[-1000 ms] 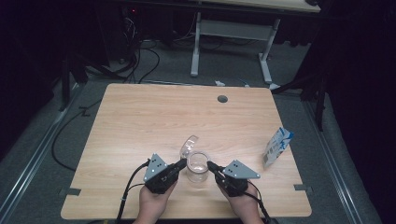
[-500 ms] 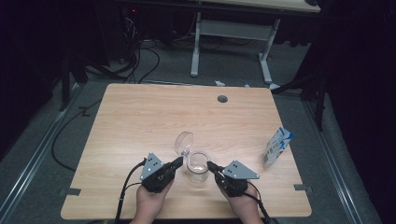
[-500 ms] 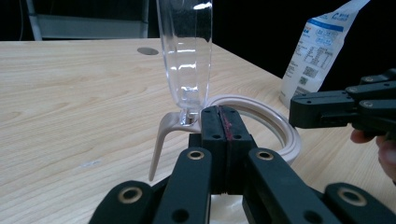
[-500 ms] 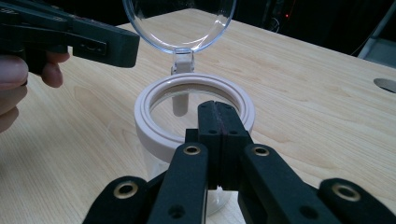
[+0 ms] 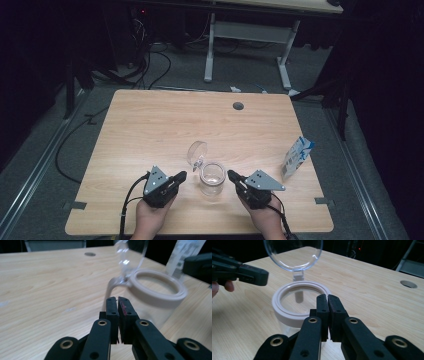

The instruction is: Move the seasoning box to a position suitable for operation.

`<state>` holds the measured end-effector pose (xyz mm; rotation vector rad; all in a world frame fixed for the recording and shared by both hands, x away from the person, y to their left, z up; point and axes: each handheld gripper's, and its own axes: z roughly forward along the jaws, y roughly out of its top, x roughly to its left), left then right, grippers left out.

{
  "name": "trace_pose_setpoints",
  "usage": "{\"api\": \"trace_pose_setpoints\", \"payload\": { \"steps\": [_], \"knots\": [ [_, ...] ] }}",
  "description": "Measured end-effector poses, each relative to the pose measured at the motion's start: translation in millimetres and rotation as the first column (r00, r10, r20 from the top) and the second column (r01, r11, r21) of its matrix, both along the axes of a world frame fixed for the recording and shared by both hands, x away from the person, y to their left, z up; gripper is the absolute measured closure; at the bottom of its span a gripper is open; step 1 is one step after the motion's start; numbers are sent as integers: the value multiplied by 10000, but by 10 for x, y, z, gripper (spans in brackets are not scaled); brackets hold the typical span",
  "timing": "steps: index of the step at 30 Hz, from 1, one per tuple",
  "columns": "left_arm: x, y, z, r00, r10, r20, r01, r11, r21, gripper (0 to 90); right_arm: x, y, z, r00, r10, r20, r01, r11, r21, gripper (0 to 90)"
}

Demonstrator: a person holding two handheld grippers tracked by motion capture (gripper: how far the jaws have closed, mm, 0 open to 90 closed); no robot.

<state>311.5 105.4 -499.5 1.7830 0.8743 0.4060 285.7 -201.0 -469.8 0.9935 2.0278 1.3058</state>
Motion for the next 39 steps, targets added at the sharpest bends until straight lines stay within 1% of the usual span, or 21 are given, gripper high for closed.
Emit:
{"api": "trace_pose_setpoints", "payload": {
  "steps": [2,3,5,7,8,10,11,12,13,15,19,21,25,26,28,31,32,33,34,38,39],
  "knots": [
    [18,79,-48,9998,121,-170,-119,9999,108,857,8,-39,-11,9999,-132,-44,132,9999,-12,875],
    [22,117,-67,9996,192,-198,-188,9995,246,857,18,-81,-27,9996,-257,-106,256,9997,-14,873],
    [31,184,-105,9993,262,-263,-253,9990,358,855,23,-99,-35,9994,-310,-137,310,9995,0,873],
    [42,245,-128,9986,400,-341,-387,9985,386,854,44,-152,-65,9989,-420,-216,420,9991,6,867],
    [50,267,-140,9984,431,-359,-418,9984,372,845,65,-194,-104,9978,-595,-299,594,9982,-46,865],
    [63,295,-163,9981,512,-334,-494,9973,538,841,79,-215,-128,9970,-675,-371,673,9977,-69,863],
    [72,310,-176,9979,523,-383,-502,9973,541,839,108,-256,-182,9952,-853,-478,846,9963,-174,856],
    [79,322,-186,9976,545,-424,-522,9972,537,839,108,-256,-182,9952,-853,-478,846,9963,-174,856],
    [97,358,-208,9970,619,-455,-591,9965,593,833,129,-294,-234,9932,-986,-616,971,9949,-268,848],
    [104,387,-215,9967,690,-430,-662,9957,646,829,134,-307,-251,9921,-1067,-654,1047,9939,-336,844],
    [125,493,-213,9955,762,-571,-735,9961,485,811,148,-418,-327,9865,-1411,-828,1376,9894,-462,825],
    [127,533,-224,9948,793,-637,-768,9962,409,796,142,-481,-353,9830,-1613,-875,1572,9862,-514,823],
    [133,578,-255,9933,856,-772,-833,9960,332,763,107,-673,-394,9716,-2167,-948,2112,9753,-655,799],
    [134,581,-259,9931,874,-780,-854,9959,292,756,97,-723,-399,9692,-2291,-907,2234,9722,-697,788],
    [138,578,-267,9928,915,-771,-903,9957,198,731,71,-818,-408,9621,-2528,-1020,2465,9666,-697,771],
    [138,570,-276,9927,907,-792,-889,9957,257,712,14,-945,-425,9535,-2825,-1046,2750,9581,-801,752],
    [138,569,-279,9927,915,-785,-899,9957,234,704,-28,-1020,-435,9477,-3007,-1072,2938,9529,-754,726],
    [139,572,-280,9926,931,-784,-920,9956,176,702,-43,-1045,-436,9453,-3081,-1075,3011,9505,-765,719],
    [139,572,-280,9926,931,-784,-920,9956,176,698,-43,-1045,-436,9453,-3081,-1075,3011,9505,-765,719],
    [140,579,-272,9921,972,-793,-965,9953,115,686,-107,-1168,-424,9343,-3403,-1060,3329,9394,-818,694],
    [137,578,-269,9921,966,-800,-963,9953,77,682,-113,-1197,-411,9337,-3437,-1007,3367,9382,-803,691]
  ]
}}
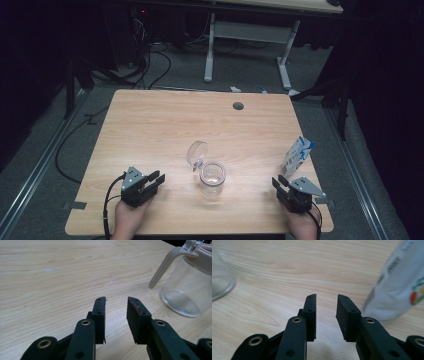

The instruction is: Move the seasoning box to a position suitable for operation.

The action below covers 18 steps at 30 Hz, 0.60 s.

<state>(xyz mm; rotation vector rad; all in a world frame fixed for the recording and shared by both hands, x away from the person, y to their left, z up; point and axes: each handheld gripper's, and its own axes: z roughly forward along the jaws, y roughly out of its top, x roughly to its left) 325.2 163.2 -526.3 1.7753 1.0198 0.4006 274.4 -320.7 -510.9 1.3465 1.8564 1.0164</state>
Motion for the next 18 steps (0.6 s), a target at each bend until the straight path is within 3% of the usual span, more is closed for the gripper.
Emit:
{"api": "trace_pose_setpoints", "payload": {
  "steps": [12,18],
  "knots": [
    [-21,-23,16,9999,-66,137,65,10000,73,657,-80,-175,116,9963,-771,381,771,9970,11,647],
    [-34,-20,29,9998,-49,203,48,10000,71,647,-71,-218,155,9910,-1213,565,1207,9926,131,557]
  ]
}}
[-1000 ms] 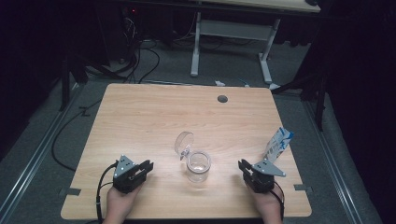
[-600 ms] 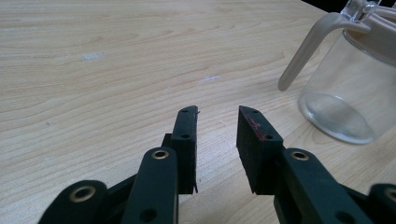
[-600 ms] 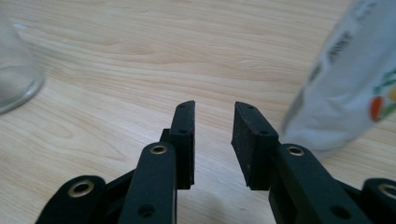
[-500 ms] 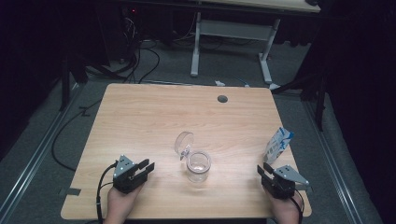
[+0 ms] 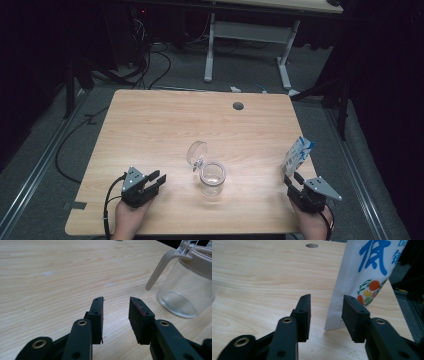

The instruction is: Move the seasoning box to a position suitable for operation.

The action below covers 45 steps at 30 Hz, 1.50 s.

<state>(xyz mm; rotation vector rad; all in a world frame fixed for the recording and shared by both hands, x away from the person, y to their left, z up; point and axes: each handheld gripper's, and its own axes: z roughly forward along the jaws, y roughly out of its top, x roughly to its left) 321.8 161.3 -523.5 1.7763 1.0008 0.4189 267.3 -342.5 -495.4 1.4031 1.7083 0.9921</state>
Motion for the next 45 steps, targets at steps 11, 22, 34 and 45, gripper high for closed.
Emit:
{"api": "trace_pose_setpoints", "payload": {
  "steps": [11,22,34,45],
  "knots": [
    [-187,157,23,9992,361,187,-360,9993,-15,641,225,-57,90,9942,-984,437,984,9951,10,326],
    [-277,297,26,9967,782,193,-781,9969,-63,637,393,-53,94,9894,-1416,314,1427,9891,-371,466],
    [-246,224,24,9984,528,205,-528,9986,16,632,305,-162,113,9887,-1470,302,1480,9884,-347,725],
    [-240,213,16,9985,518,192,-519,9987,21,630,300,-279,105,9868,-1573,374,1566,9875,202,668]
  ]
}}
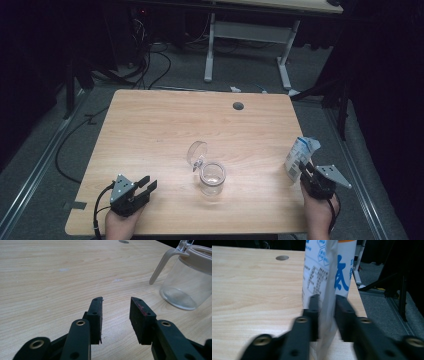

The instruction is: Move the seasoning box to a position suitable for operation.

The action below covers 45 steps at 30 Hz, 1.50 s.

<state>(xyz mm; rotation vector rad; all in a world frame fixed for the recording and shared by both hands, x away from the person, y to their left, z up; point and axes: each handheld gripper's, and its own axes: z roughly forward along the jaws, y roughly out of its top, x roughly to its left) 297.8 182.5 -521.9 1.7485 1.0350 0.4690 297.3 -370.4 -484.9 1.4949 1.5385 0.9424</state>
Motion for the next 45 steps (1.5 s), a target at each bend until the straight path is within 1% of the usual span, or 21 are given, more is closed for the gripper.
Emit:
{"api": "trace_pose_setpoints", "payload": {
  "steps": [1,2,3,4,6,7,9,13,15,16,18,24,29,33,35,38,39,41,43,45],
  "knots": [
    [0,1,-1,10000,3,-6,-3,10000,0,630,0,0,0,10000,0,0,0,10000,0,668],
    [-2,3,-3,10000,4,-12,-4,10000,8,629,13,0,-1,10000,46,6,-46,10000,-14,636],
    [-6,6,-4,10000,10,-10,-10,10000,21,629,31,10,-4,10000,-22,3,22,10000,-60,583],
    [-10,9,-4,10000,26,-11,-26,10000,16,629,48,15,-9,10000,-63,-2,63,9999,-90,557],
    [-21,23,-4,10000,53,-7,-53,10000,14,629,83,14,-23,9999,-142,-47,142,9998,-109,525],
    [-30,36,-5,9999,108,0,-108,9999,-16,629,113,9,-33,9999,-93,-67,93,10000,-25,517],
    [-35,46,-6,9999,145,5,-145,9999,-22,628,123,11,-34,9999,-97,-64,97,10000,0,524],
    [-51,69,-4,9998,220,23,-220,9997,-54,628,143,24,-14,10000,-20,41,20,9999,-118,642],
    [-57,71,-1,9997,230,40,-229,9997,-47,627,121,40,11,9997,36,221,-30,9997,-259,767],
    [-58,71,1,9997,229,41,-229,9997,-42,627,114,44,21,9997,62,235,-54,9994,-331,811],
    [-59,70,0,9997,231,45,-231,9997,-43,627,115,48,26,9998,114,190,-105,9988,-473,867],
    [-68,78,10,9996,262,120,-261,9996,-74,626,101,24,22,9987,396,329,-380,9981,-479,890],
    [-64,83,16,9997,226,127,-225,9997,-83,626,75,86,62,9956,834,436,-822,9962,-289,894],
    [-55,80,21,9997,207,150,-205,9997,-110,626,51,206,93,9884,1415,548,-1403,9898,-259,894],
    [-50,73,21,9997,182,157,-180,9998,-106,625,40,302,101,9815,1808,632,-1802,9835,-148,894],
    [-49,60,23,9998,145,169,-144,9998,-103,626,43,422,80,9673,2433,717,-2436,9699,-44,894],
    [-48,58,23,9998,125,169,-123,9999,-108,625,47,465,71,9636,2585,678,-2589,9659,-31,894],
    [-47,55,22,9998,101,165,-99,9999,-104,626,58,549,47,9570,2836,605,-2834,9589,-111,894],
    [-49,56,24,9998,96,173,-94,9999,-112,626,59,599,30,9491,3077,667,-3082,9513,-27,894],
    [-47,54,25,9998,84,175,-82,9999,-122,626,56,616,26,9467,3150,669,-3153,9490,-72,893]
  ]
}}
